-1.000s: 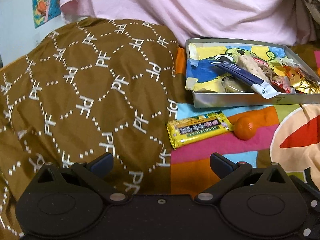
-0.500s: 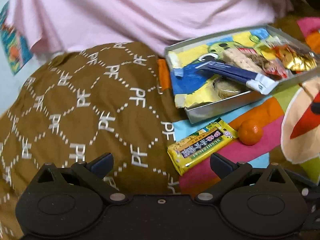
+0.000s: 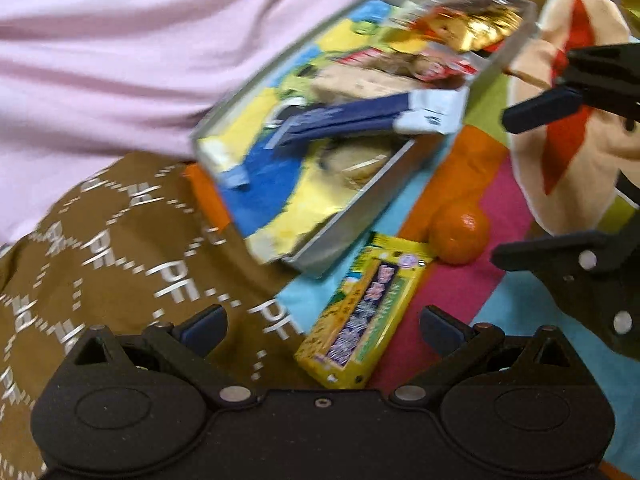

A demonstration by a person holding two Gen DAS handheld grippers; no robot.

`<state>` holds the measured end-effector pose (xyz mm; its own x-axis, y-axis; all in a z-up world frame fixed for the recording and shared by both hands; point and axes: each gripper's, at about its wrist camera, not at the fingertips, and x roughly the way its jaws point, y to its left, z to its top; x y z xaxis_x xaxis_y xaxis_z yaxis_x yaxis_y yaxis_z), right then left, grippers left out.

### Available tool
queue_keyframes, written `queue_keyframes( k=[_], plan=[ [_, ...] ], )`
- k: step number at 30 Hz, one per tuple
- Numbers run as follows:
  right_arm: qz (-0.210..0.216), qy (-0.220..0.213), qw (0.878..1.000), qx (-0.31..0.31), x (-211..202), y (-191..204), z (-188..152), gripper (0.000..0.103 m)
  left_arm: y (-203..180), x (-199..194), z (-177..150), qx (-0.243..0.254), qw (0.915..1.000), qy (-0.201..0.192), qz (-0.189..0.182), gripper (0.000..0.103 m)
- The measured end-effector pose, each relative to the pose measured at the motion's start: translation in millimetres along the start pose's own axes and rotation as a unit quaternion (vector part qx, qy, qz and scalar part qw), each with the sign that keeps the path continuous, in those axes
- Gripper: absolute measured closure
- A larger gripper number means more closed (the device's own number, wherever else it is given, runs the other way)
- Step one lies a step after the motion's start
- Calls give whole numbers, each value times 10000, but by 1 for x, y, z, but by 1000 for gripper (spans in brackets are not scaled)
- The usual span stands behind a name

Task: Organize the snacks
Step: 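Lower the left tool over the yellow wafer bar while the right approaches the orange, then close the left tool on the yellow wafer bar while the right grasps the orange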

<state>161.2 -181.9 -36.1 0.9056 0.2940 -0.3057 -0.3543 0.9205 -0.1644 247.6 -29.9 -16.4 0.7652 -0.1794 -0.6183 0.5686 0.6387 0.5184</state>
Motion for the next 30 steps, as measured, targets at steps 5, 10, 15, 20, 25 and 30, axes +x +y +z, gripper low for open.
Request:
queue_keyframes(
  k=[5,10,15,20,25,30],
  plan=[
    [178,79,9994,282,9,-11,0,27,1,13,5,339,9987,16,-372,1],
    [469,192,9969,599,17,-21,-1,42,12,22,9,304,9951,160,-924,7],
    [696,271,9948,696,21,-21,-1,47,26,29,7,-205,9889,395,-1418,15],
    [833,340,9922,867,24,-21,-2,55,38,37,3,-820,9787,579,-1793,27],
    [933,433,9902,943,25,-20,-2,64,41,36,-1,-1251,9714,708,-1890,37],
    [970,538,9879,1086,26,-21,-2,66,41,31,-3,-1617,9643,837,-1921,48]
  ],
)
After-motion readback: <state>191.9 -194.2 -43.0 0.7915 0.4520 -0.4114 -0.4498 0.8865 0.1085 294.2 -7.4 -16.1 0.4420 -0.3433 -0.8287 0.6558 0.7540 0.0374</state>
